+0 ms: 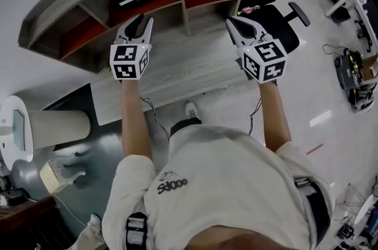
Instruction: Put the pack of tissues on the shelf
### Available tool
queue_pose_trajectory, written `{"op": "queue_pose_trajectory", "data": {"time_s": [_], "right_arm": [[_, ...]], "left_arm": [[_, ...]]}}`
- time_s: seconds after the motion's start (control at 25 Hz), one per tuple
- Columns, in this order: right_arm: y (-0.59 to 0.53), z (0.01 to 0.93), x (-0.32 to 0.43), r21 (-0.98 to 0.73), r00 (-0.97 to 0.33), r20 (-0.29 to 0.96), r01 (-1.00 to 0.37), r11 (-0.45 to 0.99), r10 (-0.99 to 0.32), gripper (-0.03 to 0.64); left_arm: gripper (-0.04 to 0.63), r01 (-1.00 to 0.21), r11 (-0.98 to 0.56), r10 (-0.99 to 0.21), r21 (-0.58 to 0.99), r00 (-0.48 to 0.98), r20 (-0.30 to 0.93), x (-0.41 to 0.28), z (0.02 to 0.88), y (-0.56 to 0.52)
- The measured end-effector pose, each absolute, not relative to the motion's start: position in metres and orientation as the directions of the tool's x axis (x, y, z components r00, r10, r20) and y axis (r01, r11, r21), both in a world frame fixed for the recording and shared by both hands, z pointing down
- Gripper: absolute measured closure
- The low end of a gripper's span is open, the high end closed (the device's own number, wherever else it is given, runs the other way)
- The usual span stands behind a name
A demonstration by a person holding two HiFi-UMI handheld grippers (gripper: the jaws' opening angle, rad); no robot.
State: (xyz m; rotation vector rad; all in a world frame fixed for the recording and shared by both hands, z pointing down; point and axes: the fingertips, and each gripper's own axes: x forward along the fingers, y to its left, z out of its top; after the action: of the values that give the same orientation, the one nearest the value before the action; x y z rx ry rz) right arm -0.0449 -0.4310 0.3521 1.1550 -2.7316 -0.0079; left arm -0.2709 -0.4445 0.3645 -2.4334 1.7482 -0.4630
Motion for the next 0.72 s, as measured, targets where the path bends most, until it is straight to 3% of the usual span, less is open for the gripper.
{"op": "queue_pose_trajectory", "data": {"time_s": [0.24,0.72], "right_arm": [[-0.389,0.338,-0.008,0.118,-0.7,0.142,-0.69,0.714,-0.7,0.611],[-0.292,0.321,0.028,0.205,-0.78,0.114,-0.588,0.782,-0.616,0.611]], "left_arm": [[0.575,-0.955,-0.218,-0.966,-0.203,0.181,0.183,-0.255,0.371,-0.373],[0.577,-0.96,-0.145,-0.975,-0.238,0.098,0.198,-0.196,0.377,-0.232]]}}
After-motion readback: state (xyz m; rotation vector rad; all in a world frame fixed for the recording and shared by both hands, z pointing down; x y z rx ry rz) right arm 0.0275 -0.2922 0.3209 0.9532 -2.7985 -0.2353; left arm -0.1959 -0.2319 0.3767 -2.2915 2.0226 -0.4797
